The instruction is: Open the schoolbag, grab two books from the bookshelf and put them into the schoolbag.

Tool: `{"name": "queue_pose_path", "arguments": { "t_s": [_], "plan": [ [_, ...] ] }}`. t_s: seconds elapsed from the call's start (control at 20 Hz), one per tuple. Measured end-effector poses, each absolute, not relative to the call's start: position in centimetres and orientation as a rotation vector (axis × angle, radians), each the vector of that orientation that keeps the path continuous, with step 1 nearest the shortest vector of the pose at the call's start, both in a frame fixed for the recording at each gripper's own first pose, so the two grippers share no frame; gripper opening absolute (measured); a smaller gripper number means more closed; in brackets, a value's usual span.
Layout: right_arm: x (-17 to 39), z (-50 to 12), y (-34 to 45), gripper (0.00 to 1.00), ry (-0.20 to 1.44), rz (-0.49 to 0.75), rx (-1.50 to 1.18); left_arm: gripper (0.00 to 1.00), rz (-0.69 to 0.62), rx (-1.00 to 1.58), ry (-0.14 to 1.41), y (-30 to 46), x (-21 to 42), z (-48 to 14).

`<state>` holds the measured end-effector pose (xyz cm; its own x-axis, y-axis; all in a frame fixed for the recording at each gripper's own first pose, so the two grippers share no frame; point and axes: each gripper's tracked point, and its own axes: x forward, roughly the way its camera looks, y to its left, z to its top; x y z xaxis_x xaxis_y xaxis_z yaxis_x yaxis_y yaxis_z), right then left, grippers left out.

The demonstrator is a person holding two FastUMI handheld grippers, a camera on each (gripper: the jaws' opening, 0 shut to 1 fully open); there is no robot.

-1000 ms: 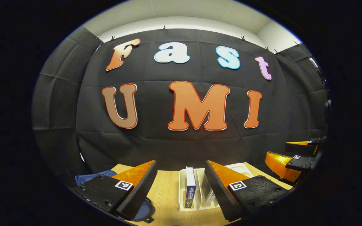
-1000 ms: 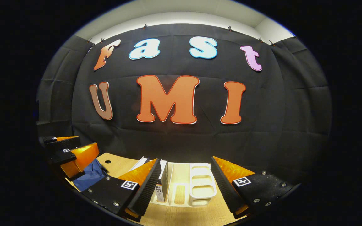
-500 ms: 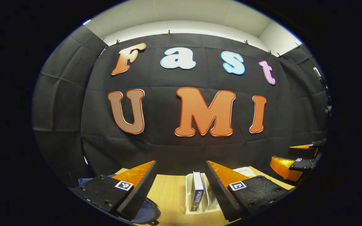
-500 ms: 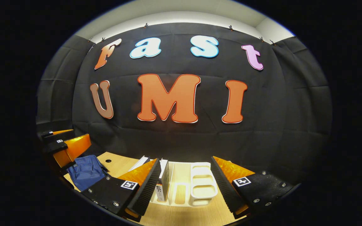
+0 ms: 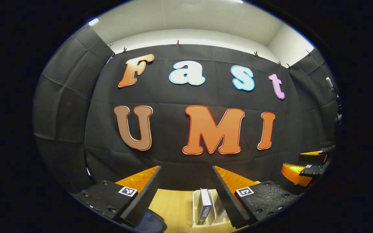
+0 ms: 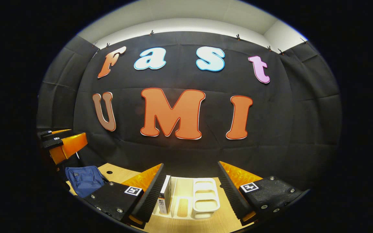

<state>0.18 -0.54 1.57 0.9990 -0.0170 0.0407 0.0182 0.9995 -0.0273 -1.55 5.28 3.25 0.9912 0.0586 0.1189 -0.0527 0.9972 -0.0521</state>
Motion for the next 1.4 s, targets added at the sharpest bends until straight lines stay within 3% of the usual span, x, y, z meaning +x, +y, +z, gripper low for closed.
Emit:
{"name": "queue_pose_path", "arguments": {
  "t_s": [0.65,1.4],
  "plan": [
    [0.8,-1.1,-1.6,0.94,0.028,-0.032,-0.024,0.94,0.087,0.137,0.087,8.7,-1.2,-7.0],
    [0.7,-4.9,-6.0,0.94,0.115,-0.149,-0.075,0.95,0.105,0.587,0.605,14.3,-4.9,-28.5]
  ]
}}
